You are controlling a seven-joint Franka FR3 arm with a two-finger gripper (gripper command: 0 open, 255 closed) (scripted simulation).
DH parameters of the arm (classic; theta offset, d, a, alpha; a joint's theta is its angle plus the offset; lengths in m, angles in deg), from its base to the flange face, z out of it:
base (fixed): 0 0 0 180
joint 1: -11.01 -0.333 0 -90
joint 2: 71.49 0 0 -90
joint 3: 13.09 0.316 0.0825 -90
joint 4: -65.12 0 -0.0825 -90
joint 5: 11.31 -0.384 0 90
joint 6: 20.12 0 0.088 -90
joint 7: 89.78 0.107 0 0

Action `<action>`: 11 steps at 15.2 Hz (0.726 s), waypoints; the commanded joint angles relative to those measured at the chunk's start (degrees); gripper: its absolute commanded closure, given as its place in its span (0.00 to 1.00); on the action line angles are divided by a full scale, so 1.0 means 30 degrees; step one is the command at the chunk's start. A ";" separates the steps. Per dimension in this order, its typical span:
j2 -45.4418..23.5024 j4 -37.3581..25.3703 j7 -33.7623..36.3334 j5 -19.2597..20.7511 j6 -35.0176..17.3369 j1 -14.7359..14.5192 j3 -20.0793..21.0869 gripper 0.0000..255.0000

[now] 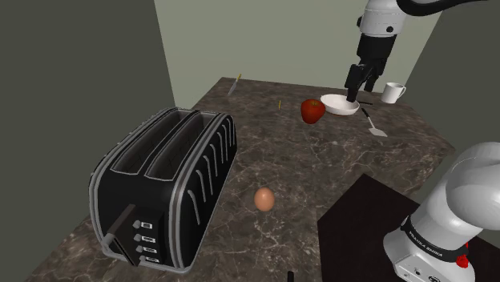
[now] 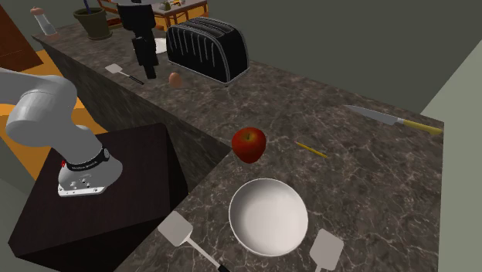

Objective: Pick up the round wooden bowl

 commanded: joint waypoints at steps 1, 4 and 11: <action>0.0000 0.0000 0.0000 0.0000 0.0000 0.0000 0.0000 0.00; -0.1231 0.0025 -0.0939 0.0631 -0.1355 0.0395 -0.0956 0.00; -0.4803 -0.0793 -0.3063 0.1631 -0.4382 0.1157 -0.3090 0.00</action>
